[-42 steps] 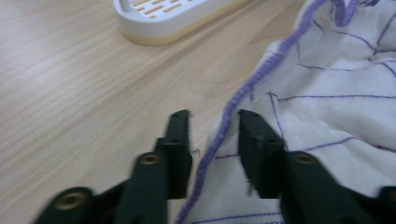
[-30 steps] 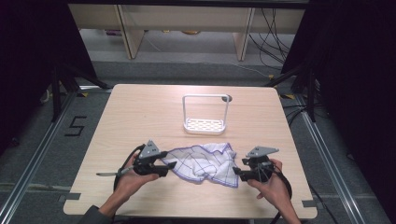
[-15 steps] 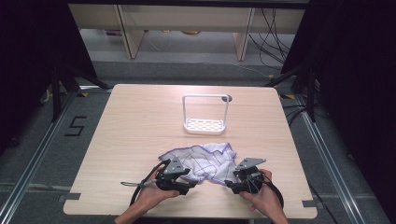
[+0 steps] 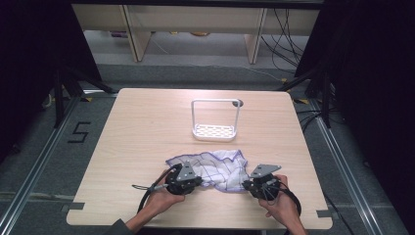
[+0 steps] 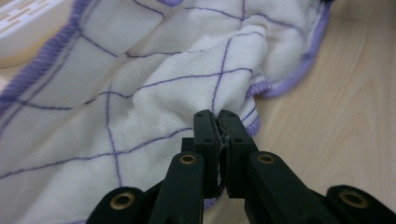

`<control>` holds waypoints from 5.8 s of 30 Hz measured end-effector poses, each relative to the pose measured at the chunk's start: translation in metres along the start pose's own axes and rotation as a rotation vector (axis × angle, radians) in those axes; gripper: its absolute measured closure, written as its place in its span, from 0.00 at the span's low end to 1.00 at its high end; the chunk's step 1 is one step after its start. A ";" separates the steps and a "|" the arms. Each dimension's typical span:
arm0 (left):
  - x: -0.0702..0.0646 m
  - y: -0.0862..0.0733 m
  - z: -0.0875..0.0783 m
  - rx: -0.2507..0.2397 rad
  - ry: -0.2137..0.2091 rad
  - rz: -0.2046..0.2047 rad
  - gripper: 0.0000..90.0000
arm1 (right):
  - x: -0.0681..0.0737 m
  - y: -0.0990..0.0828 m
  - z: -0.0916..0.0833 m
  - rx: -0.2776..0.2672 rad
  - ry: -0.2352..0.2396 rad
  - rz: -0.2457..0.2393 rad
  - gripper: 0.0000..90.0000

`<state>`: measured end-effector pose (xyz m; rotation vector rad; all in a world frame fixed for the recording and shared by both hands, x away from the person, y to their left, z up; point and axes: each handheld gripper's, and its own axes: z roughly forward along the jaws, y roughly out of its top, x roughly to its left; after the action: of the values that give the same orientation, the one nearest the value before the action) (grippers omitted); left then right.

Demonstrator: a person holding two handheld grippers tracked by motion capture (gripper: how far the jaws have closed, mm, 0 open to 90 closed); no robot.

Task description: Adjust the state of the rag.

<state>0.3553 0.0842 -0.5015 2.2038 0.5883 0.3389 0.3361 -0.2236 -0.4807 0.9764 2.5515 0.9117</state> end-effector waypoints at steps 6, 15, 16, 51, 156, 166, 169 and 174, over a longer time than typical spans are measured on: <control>0.012 -0.006 -0.027 -0.046 0.000 -0.024 0.96 | -0.005 -0.002 -0.032 -0.073 0.011 0.014 0.96; 0.024 -0.014 -0.030 -0.038 -0.002 -0.063 0.96 | -0.005 -0.024 -0.033 -0.023 0.053 0.043 0.96; 0.031 -0.014 -0.026 -0.032 0.009 -0.055 0.96 | -0.011 -0.025 -0.035 -0.005 0.038 0.054 0.95; -0.024 0.003 0.017 0.071 -0.023 0.021 0.65 | 0.003 -0.022 -0.015 -0.031 0.106 0.136 0.67; -0.054 -0.057 -0.061 -0.026 -0.112 -0.126 0.55 | -0.039 0.035 0.023 0.013 -0.073 0.101 0.59; -0.045 -0.063 -0.057 0.019 -0.114 -0.032 0.92 | -0.040 0.034 0.020 -0.012 -0.073 0.106 0.59; -0.041 -0.066 -0.063 0.032 -0.120 -0.027 0.94 | -0.040 0.035 0.020 -0.016 -0.061 0.140 0.60; -0.033 -0.072 -0.072 0.040 -0.107 -0.072 0.85 | -0.043 0.037 0.019 -0.013 -0.065 0.107 0.60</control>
<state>0.2754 0.1542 -0.5130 2.2168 0.6187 0.1715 0.3952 -0.2225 -0.4711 1.1296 2.4571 0.9085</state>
